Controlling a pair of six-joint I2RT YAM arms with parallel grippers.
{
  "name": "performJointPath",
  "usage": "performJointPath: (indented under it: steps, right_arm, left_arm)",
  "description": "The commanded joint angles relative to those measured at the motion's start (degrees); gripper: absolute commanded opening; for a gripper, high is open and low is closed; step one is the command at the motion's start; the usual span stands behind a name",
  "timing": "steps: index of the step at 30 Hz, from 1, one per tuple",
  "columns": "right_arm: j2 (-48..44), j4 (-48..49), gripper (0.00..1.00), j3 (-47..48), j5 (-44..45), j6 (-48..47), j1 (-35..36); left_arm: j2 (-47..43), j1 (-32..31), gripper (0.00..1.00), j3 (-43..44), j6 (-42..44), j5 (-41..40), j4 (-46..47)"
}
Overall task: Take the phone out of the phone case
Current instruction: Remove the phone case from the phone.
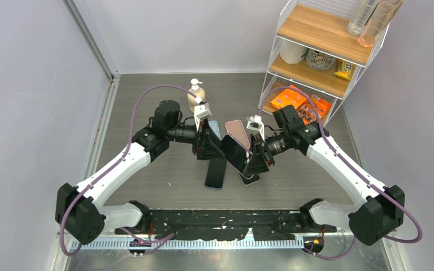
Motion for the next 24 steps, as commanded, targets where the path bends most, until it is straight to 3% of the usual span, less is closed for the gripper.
performJointPath:
  steps: [1,10,24]
  right_arm:
    - [-0.7,20.4,0.05,1.5,-9.9,-6.6,2.6]
    - [1.2,10.9,0.05,4.3,-5.1,-15.7,2.2]
    - [2.1,8.2,0.05,4.1,-0.7,-19.2,2.2]
  left_arm:
    - [-3.0,-2.5,0.69,5.9,9.0,12.5,-7.4]
    - [-4.9,-1.5,0.73,13.7,24.8,14.9,-31.5]
    - [-4.6,-1.4,0.76,19.5,26.3,18.3,-41.5]
